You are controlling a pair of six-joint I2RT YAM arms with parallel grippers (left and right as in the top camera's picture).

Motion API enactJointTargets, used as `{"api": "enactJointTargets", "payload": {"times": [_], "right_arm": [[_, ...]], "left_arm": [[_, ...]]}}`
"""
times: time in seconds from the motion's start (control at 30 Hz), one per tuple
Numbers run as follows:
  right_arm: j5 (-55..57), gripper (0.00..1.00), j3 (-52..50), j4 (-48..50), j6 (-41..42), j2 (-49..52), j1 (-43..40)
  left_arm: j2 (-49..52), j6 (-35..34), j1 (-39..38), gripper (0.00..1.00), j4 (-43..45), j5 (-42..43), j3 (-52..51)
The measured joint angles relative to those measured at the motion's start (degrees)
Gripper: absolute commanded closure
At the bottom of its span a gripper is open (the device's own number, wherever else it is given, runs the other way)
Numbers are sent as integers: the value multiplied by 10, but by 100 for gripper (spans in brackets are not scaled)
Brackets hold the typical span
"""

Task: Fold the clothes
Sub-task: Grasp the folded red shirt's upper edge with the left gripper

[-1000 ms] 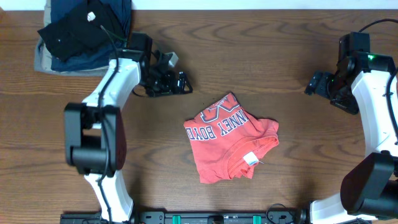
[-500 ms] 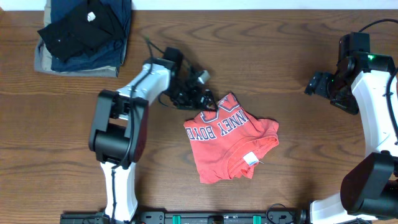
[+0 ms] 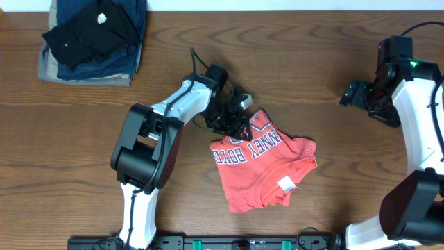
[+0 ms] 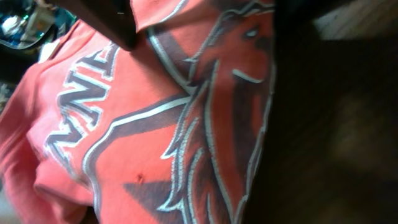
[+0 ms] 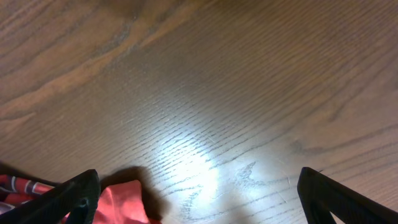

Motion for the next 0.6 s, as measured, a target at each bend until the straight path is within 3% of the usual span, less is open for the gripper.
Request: {"api": "enactJointTargets", "payload": {"times": [0.07,0.17,0.2,0.4,0.6], "right_arm": [[0,1,0,0,0,0,0],[0,1,0,0,0,0,0],[0,1,0,0,0,0,0],[0,1,0,0,0,0,0],[0,1,0,0,0,0,0]], "left_arm": [[0,-2,0,61,-2,-7,-2],[1,0,0,89,-1,-13,-7],[1,-1,0,93,0,-12,-7],[1,-10,3,94,23,-14,-8],[1,-73,43,94,19,-91,17]]}}
